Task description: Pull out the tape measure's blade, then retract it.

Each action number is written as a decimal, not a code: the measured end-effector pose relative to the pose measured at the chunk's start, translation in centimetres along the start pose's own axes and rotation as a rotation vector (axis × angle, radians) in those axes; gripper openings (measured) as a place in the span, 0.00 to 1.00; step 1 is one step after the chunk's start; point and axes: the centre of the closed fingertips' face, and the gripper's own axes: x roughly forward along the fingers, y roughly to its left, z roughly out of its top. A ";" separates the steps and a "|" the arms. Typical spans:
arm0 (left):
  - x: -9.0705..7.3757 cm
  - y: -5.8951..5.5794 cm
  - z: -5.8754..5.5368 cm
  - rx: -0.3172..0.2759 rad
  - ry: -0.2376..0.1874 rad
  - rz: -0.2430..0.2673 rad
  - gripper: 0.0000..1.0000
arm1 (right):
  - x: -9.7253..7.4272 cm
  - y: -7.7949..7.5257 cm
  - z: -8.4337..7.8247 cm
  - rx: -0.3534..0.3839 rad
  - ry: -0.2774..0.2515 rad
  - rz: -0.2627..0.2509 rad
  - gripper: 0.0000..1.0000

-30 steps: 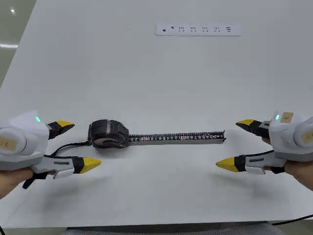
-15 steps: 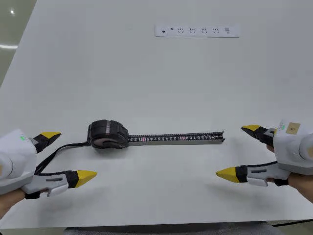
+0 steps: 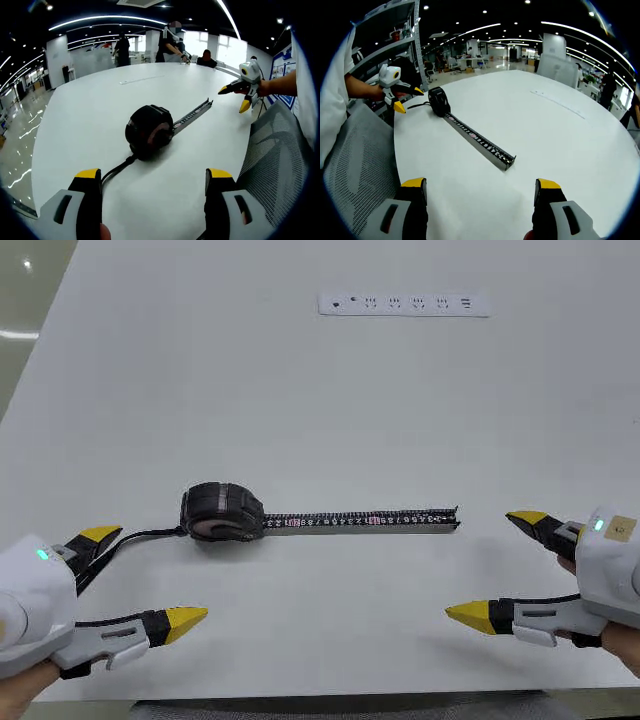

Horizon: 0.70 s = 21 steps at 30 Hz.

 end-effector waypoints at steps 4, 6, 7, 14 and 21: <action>-0.1 -0.4 -0.3 -0.019 -0.012 0.005 0.83 | -0.2 0.5 -0.2 0.012 -0.006 -0.003 0.88; -0.2 -0.8 -0.4 -0.045 -0.015 0.000 0.83 | -0.3 0.5 -0.4 0.021 -0.004 -0.005 0.87; -0.2 -0.8 -0.5 -0.044 -0.015 0.006 0.83 | -0.3 0.6 -0.4 0.022 -0.007 -0.008 0.87; -0.6 -1.1 -0.2 -0.062 -0.032 0.007 0.83 | -0.8 0.9 -0.6 0.035 -0.027 -0.030 0.88; -1.1 -1.3 -0.6 -0.072 -0.030 0.015 0.83 | -1.0 1.1 -1.1 0.032 -0.025 -0.034 0.88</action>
